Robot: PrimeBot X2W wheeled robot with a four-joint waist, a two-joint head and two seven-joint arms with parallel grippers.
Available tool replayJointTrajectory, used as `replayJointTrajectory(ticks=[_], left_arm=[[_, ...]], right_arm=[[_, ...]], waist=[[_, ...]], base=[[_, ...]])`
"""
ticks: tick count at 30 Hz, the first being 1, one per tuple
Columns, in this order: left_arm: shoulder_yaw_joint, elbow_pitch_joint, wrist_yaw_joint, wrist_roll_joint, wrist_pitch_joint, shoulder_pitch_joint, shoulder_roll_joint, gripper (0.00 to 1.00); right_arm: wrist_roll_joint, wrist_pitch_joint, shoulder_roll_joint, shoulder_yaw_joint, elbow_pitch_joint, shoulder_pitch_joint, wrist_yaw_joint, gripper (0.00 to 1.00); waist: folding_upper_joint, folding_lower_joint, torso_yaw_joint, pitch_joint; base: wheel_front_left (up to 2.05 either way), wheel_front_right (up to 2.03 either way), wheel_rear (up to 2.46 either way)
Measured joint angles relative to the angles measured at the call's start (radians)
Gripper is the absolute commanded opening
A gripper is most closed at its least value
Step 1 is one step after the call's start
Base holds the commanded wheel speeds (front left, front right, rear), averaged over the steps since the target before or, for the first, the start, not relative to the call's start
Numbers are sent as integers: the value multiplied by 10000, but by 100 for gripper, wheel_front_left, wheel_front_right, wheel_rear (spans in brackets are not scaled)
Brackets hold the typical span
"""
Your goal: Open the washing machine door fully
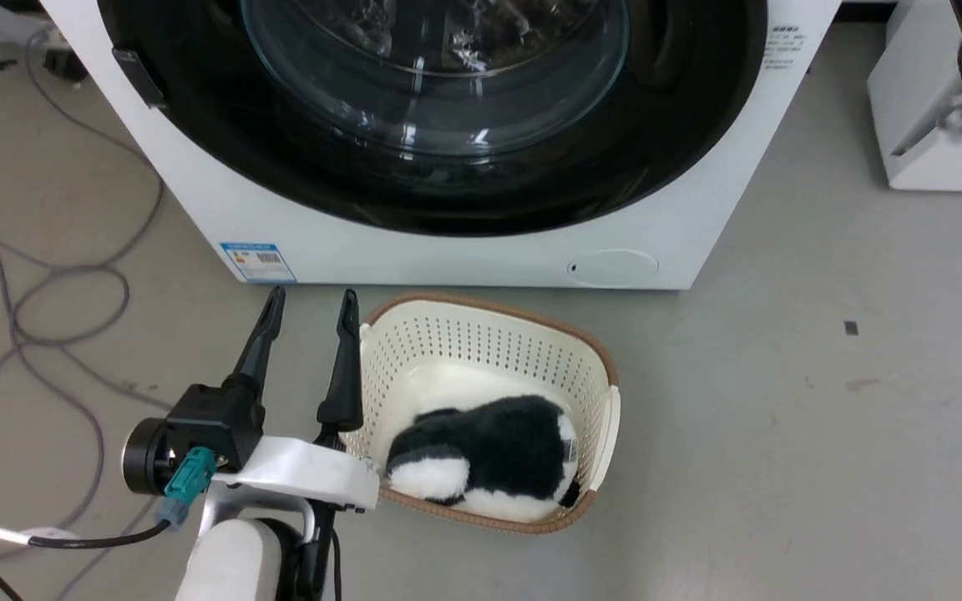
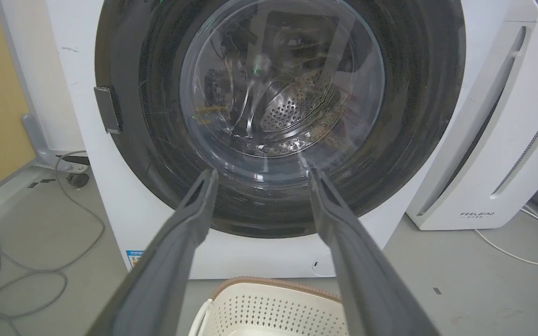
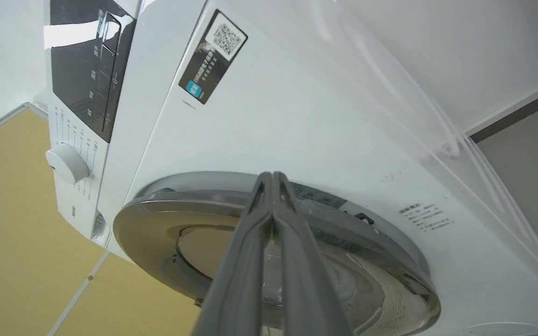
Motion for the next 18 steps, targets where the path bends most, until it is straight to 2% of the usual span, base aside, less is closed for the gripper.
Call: replayJointTrajectory(ticks=[8,18], left_arm=[[-33,-148,0,-44,-140,-387,0,100],[-211,-234,10,-211,-353,-877,0,100]], right_arm=[[656,1524,29,1448,1555,-2434,0,0],[1419,3219,182,3026,2729,-4444,0,0]], waist=[[0,0,-1,675],[0,0,102,1474]], base=[[0,0,0],[0,0,0]])
